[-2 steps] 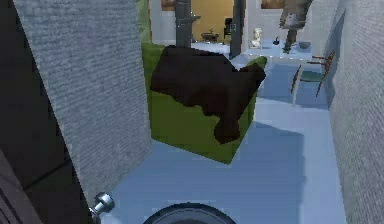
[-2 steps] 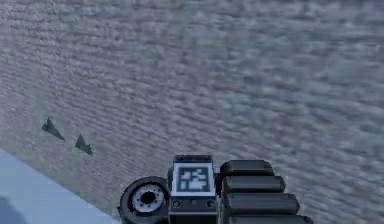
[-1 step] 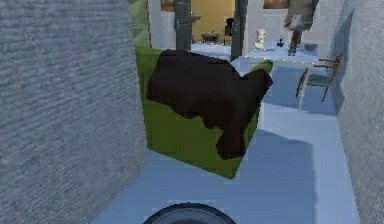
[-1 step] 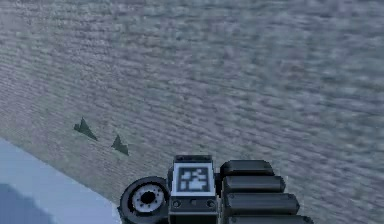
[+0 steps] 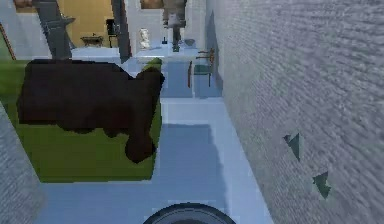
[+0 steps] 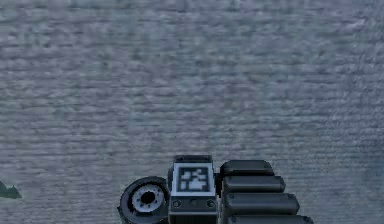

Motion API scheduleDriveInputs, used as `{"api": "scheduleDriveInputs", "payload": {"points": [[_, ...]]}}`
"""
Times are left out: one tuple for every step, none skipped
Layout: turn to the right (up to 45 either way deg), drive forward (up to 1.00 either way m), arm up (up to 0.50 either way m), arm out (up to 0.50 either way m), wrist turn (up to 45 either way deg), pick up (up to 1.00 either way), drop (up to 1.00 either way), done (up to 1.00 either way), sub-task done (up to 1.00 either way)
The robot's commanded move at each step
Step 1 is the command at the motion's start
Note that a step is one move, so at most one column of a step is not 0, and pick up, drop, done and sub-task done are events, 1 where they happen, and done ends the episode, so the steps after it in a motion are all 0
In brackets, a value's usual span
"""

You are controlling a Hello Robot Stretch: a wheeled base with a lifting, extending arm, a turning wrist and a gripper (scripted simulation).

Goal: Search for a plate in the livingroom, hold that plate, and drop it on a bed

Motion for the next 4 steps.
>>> {"api": "scheduleDriveInputs", "payload": {"points": [[0.0,1.00,0.00,0.00,0.0,0.00,0.00,0.00,0.00],[0.0,1.00,0.00,0.00,0.0,0.00,0.00,0.00,0.00],[3.0,0.00,0.00,0.00,0.0,0.00,0.00,0.00,0.00],[0.0,0.55,0.00,0.00,0.0,0.00,0.00,0.00,0.00]]}}
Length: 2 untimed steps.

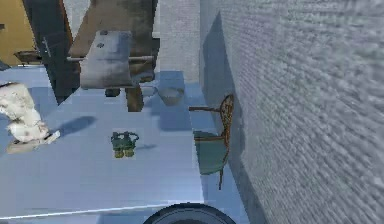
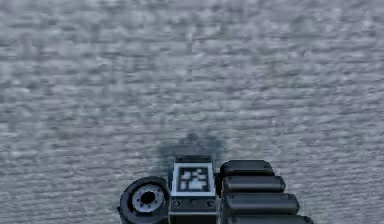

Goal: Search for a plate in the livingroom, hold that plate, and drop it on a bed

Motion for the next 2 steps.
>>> {"api": "scheduleDriveInputs", "payload": {"points": [[-45.0,0.00,0.00,0.00,0.0,0.00,0.00,0.00,0.00],[-15.0,0.00,0.00,0.00,0.0,0.00,0.00,0.00,0.00]]}}
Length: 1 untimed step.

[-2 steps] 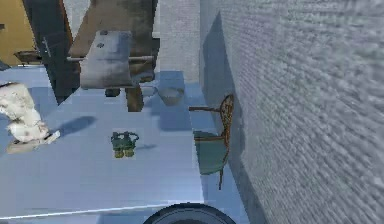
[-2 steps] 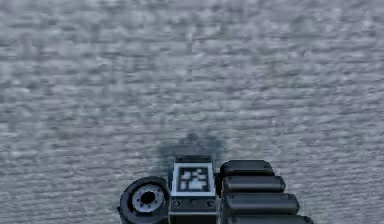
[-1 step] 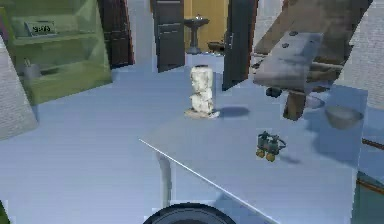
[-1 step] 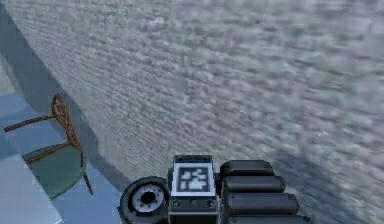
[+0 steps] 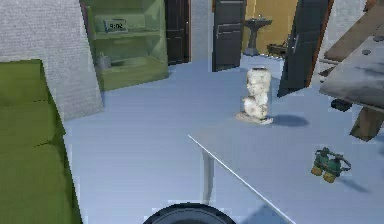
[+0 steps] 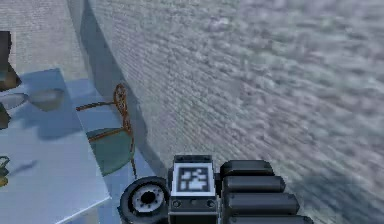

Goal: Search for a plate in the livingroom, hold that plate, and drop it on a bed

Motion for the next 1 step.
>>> {"api": "scheduleDriveInputs", "payload": {"points": [[0.0,0.30,0.00,0.00,0.0,0.00,0.00,0.00,0.00]]}}
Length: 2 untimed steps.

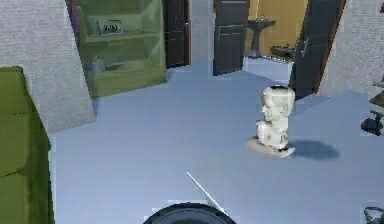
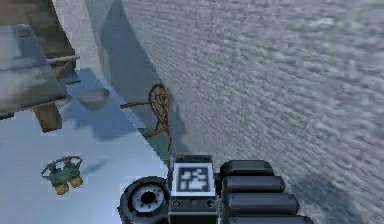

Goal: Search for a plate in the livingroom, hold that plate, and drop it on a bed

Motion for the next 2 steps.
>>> {"api": "scheduleDriveInputs", "payload": {"points": [[-15.0,0.00,0.00,0.00,0.0,0.00,0.00,0.00,0.00],[0.0,0.80,0.00,0.00,0.0,0.00,0.00,0.00,0.00]]}}
